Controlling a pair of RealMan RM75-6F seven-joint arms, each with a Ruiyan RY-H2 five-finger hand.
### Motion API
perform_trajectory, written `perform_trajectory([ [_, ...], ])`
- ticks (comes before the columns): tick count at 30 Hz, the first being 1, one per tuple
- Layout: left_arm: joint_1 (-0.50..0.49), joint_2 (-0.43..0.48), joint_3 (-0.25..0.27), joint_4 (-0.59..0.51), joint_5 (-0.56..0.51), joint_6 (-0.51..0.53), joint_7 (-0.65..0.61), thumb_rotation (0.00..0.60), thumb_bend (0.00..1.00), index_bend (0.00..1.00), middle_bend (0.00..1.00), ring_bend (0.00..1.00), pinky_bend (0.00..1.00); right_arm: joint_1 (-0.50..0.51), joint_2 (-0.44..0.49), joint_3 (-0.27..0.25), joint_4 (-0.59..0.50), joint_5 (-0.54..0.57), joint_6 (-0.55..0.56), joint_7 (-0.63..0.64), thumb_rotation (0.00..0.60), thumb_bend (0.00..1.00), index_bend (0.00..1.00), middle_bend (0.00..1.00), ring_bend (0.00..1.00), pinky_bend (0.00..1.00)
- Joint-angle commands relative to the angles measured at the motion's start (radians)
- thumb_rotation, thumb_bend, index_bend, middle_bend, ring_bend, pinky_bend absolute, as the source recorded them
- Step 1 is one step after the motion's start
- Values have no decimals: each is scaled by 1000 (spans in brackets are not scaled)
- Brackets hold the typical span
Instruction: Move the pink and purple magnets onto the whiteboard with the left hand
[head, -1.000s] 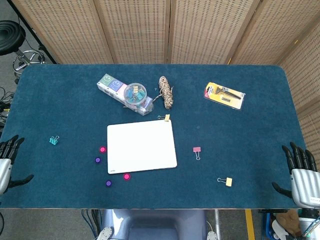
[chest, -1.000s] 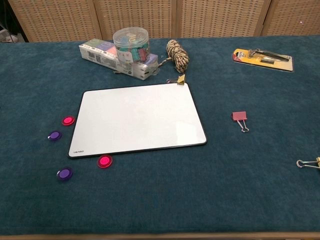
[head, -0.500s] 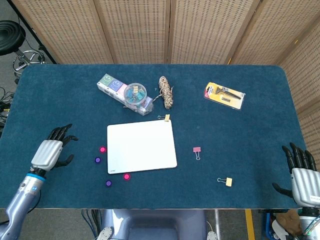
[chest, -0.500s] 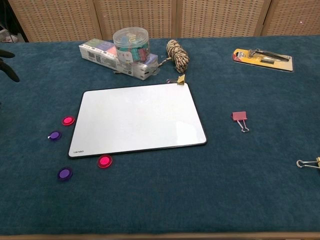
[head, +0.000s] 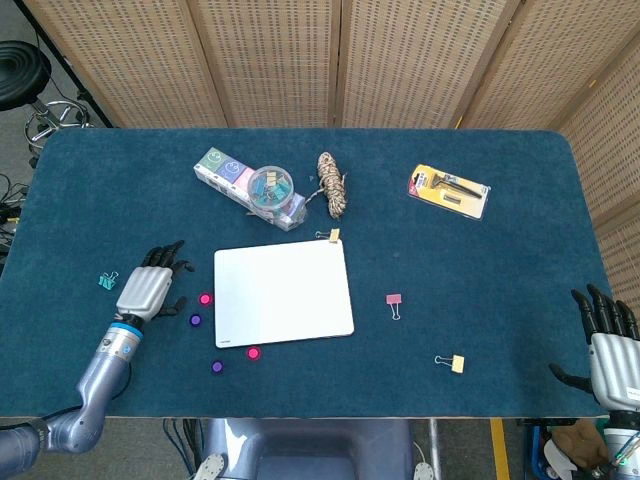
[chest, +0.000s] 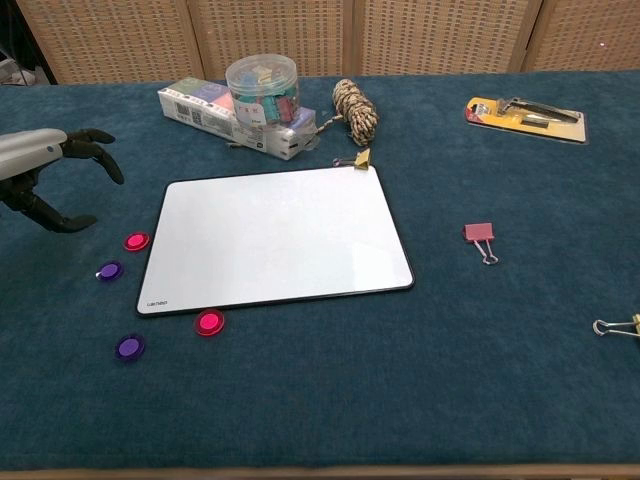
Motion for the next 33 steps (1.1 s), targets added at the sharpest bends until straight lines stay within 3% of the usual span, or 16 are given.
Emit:
perform_trajectory([
  [1,-13,-24,8,9,-14,-6,17,600,339,314,0,0,0,0,2,1,-1,3,-2,3,600,0,0,0,0,0],
  [13,-25,-67,35,33,-36,1,38,600,343,320,0,0,0,1,12,-2,-8,5,-9,14,600,0,0,0,0,0],
  [33,-41,-101,29,14,-144,17,94,600,361,373,0,0,0,2,19,-4,-10,9,-14,25,600,0,0,0,0,0],
])
